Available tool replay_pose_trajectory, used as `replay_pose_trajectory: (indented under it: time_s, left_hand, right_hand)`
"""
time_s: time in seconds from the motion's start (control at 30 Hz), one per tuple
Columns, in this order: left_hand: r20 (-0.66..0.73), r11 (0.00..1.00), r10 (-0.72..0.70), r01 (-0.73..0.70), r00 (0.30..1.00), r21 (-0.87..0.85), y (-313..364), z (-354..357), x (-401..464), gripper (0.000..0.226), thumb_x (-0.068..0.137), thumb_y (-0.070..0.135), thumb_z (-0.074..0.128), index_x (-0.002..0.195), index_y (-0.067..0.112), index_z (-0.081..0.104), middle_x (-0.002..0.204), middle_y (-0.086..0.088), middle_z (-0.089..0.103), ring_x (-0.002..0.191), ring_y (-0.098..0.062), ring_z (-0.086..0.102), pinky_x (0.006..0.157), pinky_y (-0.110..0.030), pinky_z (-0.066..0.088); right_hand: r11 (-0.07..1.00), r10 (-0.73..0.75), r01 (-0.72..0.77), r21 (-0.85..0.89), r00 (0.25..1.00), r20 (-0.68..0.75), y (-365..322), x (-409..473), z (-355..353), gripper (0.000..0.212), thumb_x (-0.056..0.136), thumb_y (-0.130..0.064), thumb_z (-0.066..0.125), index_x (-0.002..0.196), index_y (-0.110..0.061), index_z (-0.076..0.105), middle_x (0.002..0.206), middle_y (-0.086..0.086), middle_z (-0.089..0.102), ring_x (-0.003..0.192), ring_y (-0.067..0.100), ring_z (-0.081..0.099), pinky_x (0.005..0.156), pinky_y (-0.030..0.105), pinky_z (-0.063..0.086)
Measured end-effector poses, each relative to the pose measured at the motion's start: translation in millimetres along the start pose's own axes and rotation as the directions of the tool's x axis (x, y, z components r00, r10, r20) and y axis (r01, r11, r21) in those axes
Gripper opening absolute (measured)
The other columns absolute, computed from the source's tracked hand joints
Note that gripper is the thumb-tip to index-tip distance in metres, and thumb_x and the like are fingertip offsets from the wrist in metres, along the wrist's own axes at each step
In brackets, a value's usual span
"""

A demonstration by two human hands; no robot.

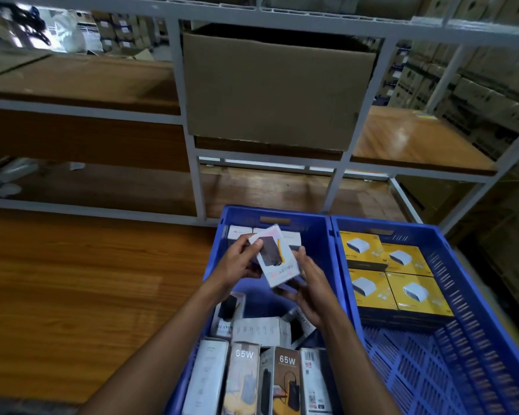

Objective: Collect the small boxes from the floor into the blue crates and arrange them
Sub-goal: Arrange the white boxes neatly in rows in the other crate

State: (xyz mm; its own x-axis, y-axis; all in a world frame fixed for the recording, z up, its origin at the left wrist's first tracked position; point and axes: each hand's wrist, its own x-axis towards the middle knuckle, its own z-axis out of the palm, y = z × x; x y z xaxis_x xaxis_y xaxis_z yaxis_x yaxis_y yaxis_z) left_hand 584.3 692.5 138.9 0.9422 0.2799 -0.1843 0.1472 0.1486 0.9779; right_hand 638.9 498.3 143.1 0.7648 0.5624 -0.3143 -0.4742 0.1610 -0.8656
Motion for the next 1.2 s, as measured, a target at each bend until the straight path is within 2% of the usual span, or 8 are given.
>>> replay_pose_trajectory:
  time_s: [0.17,0.3,0.47,0.57,0.67,0.83,0.97,1.2]
  left_hand:
    - [0.037,0.984,-0.129,0.132,0.991,-0.117,-1,-1,-1,0.033,0.106,0.022,0.058,0.138,0.025,0.053,0.126,-0.016,0.07,0.107,-0.038,0.074,0.091,-0.045,0.061]
    - [0.02,0.966,-0.141,0.133,0.99,0.223,-13,-10,2,0.061,0.091,0.025,0.075,0.146,0.028,0.048,0.132,-0.006,0.065,0.116,-0.023,0.068,0.105,-0.049,0.056]
    - [0.037,0.91,0.01,-0.024,0.999,0.414,-9,-13,5,0.096,0.084,0.045,0.084,0.16,0.044,0.026,0.148,0.011,0.052,0.131,-0.009,0.055,0.111,-0.039,0.049]
    - [0.121,0.838,0.04,-0.099,0.992,0.536,-3,-14,7,0.085,0.09,0.042,0.08,0.16,0.039,0.032,0.141,0.01,0.06,0.129,-0.01,0.058,0.111,-0.036,0.049]
    - [0.131,0.769,0.039,-0.114,0.991,0.629,0,-19,7,0.082,0.093,0.034,0.078,0.161,0.032,0.033,0.141,0.005,0.059,0.125,-0.011,0.059,0.109,-0.033,0.05]
    - [0.071,0.656,0.049,-0.085,0.996,0.75,-10,-23,11,0.089,0.091,0.023,0.08,0.161,0.036,0.027,0.149,0.002,0.055,0.133,-0.016,0.056,0.103,-0.03,0.051]
    - [-0.008,0.543,0.095,-0.045,0.995,0.839,-17,-17,12,0.092,0.089,0.023,0.08,0.159,0.035,0.023,0.15,-0.006,0.047,0.134,-0.028,0.054,0.11,-0.048,0.05]
    - [-0.197,0.491,0.119,0.115,0.973,0.864,-40,-5,5,0.06,0.09,0.024,0.078,0.133,0.014,0.039,0.135,-0.012,0.054,0.114,-0.032,0.065,0.088,-0.04,0.058]
  right_hand:
    - [0.999,-0.052,0.051,-0.01,0.989,-0.138,2,7,-5,0.059,0.091,-0.005,0.076,0.14,-0.018,0.046,0.119,0.012,0.075,0.113,0.032,0.072,0.1,0.055,0.056]
    - [0.981,-0.154,0.122,-0.153,0.964,-0.217,-7,21,-8,0.06,0.088,-0.012,0.081,0.139,-0.017,0.051,0.124,0.008,0.073,0.113,0.024,0.071,0.093,0.042,0.06]
    - [0.849,-0.262,0.223,-0.48,0.965,-0.016,-24,33,-10,0.048,0.087,-0.009,0.08,0.131,-0.022,0.066,0.121,-0.001,0.075,0.113,0.018,0.07,0.096,0.039,0.06]
    - [0.792,-0.217,0.211,-0.573,0.974,0.059,-29,39,-8,0.056,0.085,-0.009,0.081,0.135,-0.026,0.064,0.124,-0.004,0.071,0.113,0.012,0.068,0.098,0.036,0.059]
    - [0.853,-0.173,0.137,-0.504,0.985,-0.025,-24,45,-3,0.063,0.087,-0.002,0.079,0.14,-0.024,0.054,0.126,-0.002,0.064,0.112,0.015,0.067,0.095,0.037,0.06]
    - [0.903,0.028,-0.047,-0.427,0.998,-0.051,-1,48,7,0.045,0.097,-0.018,0.073,0.135,-0.03,0.053,0.121,0.003,0.068,0.11,0.025,0.07,0.085,0.047,0.063]
    - [0.908,-0.04,0.017,-0.418,0.998,-0.046,19,63,13,0.049,0.096,-0.005,0.072,0.137,-0.021,0.05,0.128,0.006,0.067,0.114,0.026,0.069,0.086,0.042,0.063]
    - [0.801,-0.097,0.054,-0.596,0.994,-0.04,48,108,13,0.06,0.085,-0.002,0.08,0.135,-0.02,0.052,0.13,0.005,0.065,0.12,0.028,0.065,0.098,0.053,0.058]
